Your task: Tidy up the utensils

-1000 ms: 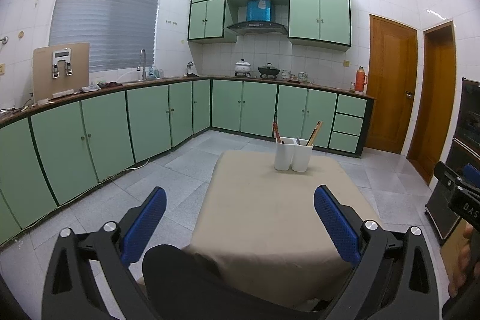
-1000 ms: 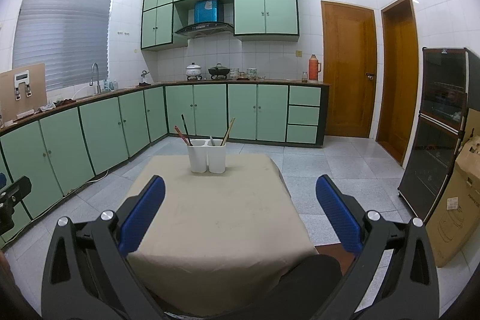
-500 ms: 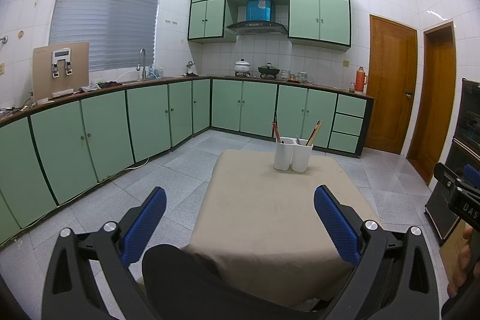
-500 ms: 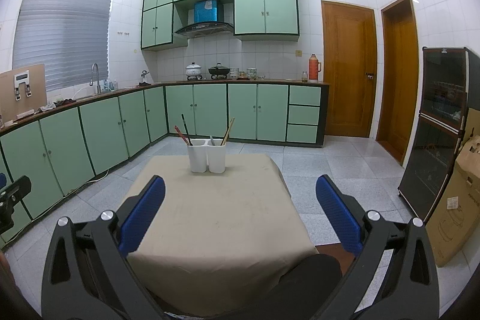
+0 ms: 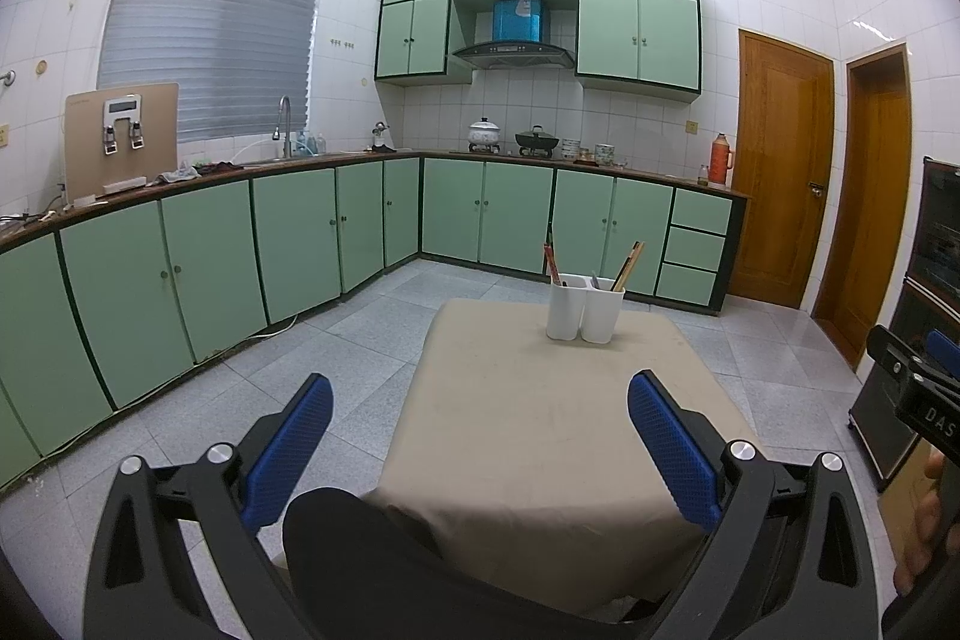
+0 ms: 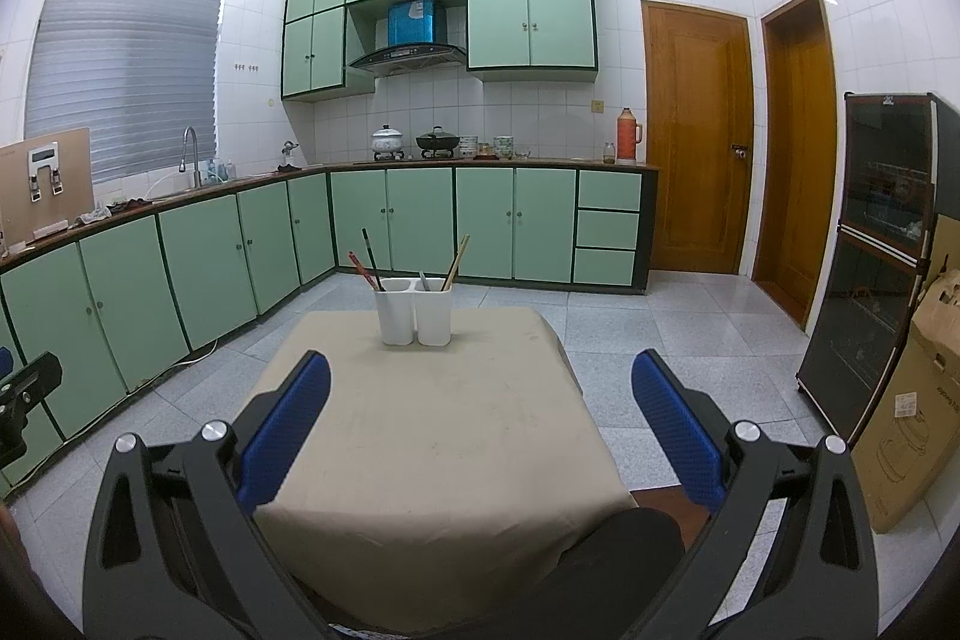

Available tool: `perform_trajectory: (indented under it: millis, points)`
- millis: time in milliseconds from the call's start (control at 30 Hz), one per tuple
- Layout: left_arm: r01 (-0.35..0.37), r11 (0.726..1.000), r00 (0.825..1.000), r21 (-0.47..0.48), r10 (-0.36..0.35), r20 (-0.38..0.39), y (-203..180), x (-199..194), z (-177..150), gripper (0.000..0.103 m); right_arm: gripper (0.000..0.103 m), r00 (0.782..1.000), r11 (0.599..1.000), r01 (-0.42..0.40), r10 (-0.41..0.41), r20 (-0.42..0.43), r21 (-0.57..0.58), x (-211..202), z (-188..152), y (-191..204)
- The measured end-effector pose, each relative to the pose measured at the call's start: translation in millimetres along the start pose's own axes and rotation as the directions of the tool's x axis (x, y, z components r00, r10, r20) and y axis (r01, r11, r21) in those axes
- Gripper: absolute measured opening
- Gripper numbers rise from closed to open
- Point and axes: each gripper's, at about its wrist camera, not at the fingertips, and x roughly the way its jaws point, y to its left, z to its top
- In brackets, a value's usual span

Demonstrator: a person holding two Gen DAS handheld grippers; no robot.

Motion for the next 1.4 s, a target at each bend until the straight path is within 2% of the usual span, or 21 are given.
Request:
perform_trajectory:
  millis: [1400]
  points:
    - [0.005,1.000,1.000,0.002,-0.005,-0.001,-5.9,-1.3,0.5,0.097,0.097,1.000,1.000,0.001,-0.001,0.002,0.000,-0.8,0.1,0.9]
